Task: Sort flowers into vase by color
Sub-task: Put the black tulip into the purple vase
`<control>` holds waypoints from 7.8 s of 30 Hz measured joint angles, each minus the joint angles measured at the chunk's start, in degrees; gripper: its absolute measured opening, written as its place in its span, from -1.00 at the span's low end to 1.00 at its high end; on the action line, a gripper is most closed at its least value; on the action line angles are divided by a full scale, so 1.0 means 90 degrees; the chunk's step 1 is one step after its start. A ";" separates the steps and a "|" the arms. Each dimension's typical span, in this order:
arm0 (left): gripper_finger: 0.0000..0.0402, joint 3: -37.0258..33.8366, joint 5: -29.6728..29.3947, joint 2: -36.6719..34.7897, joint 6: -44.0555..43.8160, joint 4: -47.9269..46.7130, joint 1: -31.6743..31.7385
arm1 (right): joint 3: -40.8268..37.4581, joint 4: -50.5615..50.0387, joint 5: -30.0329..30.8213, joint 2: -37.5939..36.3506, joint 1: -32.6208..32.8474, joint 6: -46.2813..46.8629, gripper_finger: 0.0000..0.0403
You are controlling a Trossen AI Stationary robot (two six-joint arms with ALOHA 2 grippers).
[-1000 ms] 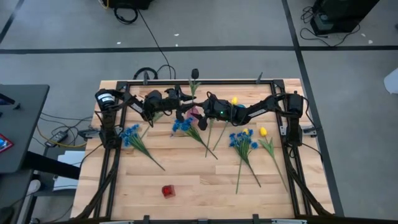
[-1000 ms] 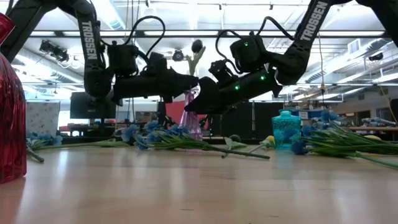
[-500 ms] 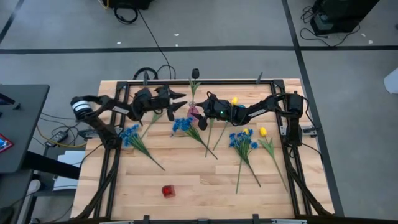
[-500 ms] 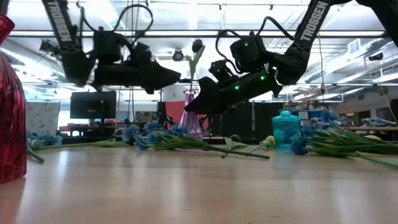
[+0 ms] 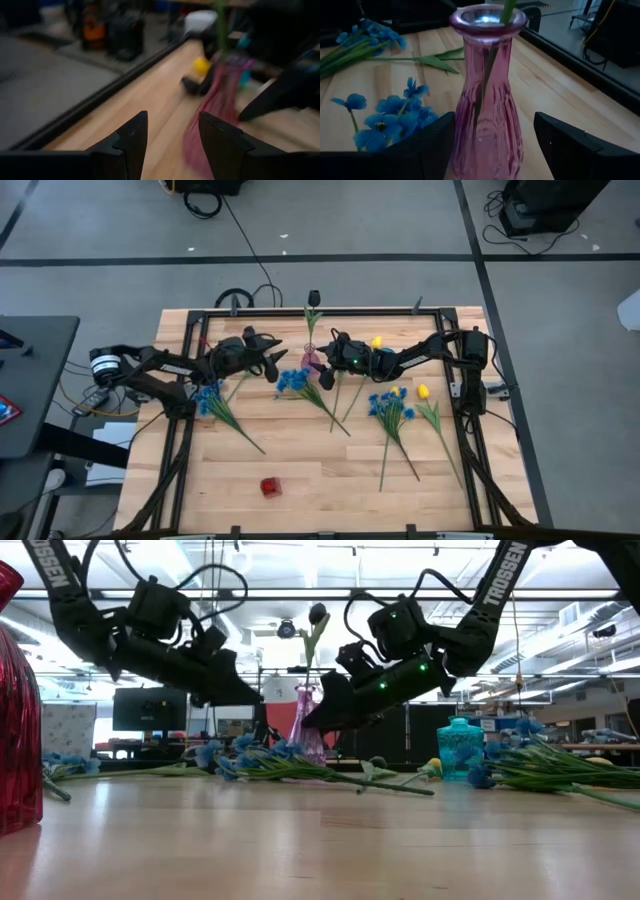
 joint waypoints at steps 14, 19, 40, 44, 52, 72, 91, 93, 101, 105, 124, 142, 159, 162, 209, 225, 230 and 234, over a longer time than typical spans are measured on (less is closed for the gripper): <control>-0.09 0.0016 -0.1283 -0.1521 -0.0945 -0.2885 -0.0265 | 0.0000 -0.1630 0.0051 -0.1204 0.0002 0.0143 0.40; -0.09 0.0355 -0.1730 -0.1676 -0.1055 -0.4137 -0.0265 | 0.0000 -0.1874 0.0070 -0.1503 0.0082 0.0112 0.40; -0.10 0.0940 -0.1473 -0.1502 -0.2762 -0.7114 -0.0251 | 0.0000 -0.3174 0.0151 -0.1913 0.0508 -0.0273 0.40; -0.10 0.1518 -0.1445 -0.1304 -0.2748 -0.8153 -0.0256 | 0.0000 -0.3160 0.0156 -0.1953 0.0505 -0.0405 0.40; -0.10 0.1830 -0.1345 -0.0593 -0.1818 -0.7685 0.0054 | 0.0000 -0.2941 -0.0027 -0.1965 0.0618 -0.0529 0.40; -0.55 0.1831 -0.1067 0.0682 -0.1310 -0.6863 0.0638 | 0.0000 -0.2629 -0.0003 -0.1965 0.0879 -0.0579 0.40; -0.93 0.1819 -0.0969 0.0624 -0.0967 -0.5784 0.0638 | 0.0000 -0.3408 0.0489 -0.2460 0.0879 -0.0556 0.40; -0.93 0.1833 -0.0968 0.0513 -0.0888 -0.5706 0.0639 | 0.0000 -0.3493 0.0498 -0.2606 0.0879 -0.0541 0.40; -0.93 0.2237 -0.1080 -0.0345 -0.0313 -0.5408 0.0639 | -0.0205 -0.3398 0.0517 -0.2869 0.0879 -0.0394 0.40; -0.93 0.2251 -0.1078 -0.0861 -0.0098 -0.4789 0.0638 | -0.0447 -0.3018 0.0521 -0.2878 0.0879 -0.0199 0.40; -0.92 0.2249 0.2445 -0.2186 -0.0137 -0.2400 0.0559 | -0.0986 -0.2115 0.0837 -0.2849 0.0774 -0.0254 0.40; -0.92 0.2212 0.3131 -0.1487 0.0365 0.1171 -0.0076 | -0.0704 0.0790 0.0859 -0.0606 0.0498 -0.0345 0.49; -0.92 0.2212 0.3212 -0.0020 0.0176 0.3897 -0.0129 | -0.0027 0.0771 0.0843 0.0240 0.0430 -0.0386 0.52; -0.92 0.2212 0.3210 0.0087 0.0038 0.4078 -0.0127 | -0.0024 0.0797 0.0850 0.0229 0.0430 -0.0384 0.51; -0.91 0.2225 0.2830 0.2601 -0.0112 0.3758 0.0029 | -0.0027 0.0535 0.0661 0.0209 0.0435 -0.0323 0.51; -0.91 0.2212 0.2790 0.2467 -0.0274 0.4300 0.0026 | -0.0027 0.0516 0.0614 0.0209 0.0435 -0.0221 0.51; -0.91 0.2212 0.2804 0.2467 -0.0216 0.4255 0.0048 | 0.0038 0.0551 0.0605 0.0209 0.0435 -0.0248 0.51; -0.91 0.2212 0.2809 0.2467 -0.0120 0.4235 0.0048 | 0.0163 0.0550 0.0473 0.0206 0.0435 -0.0351 0.51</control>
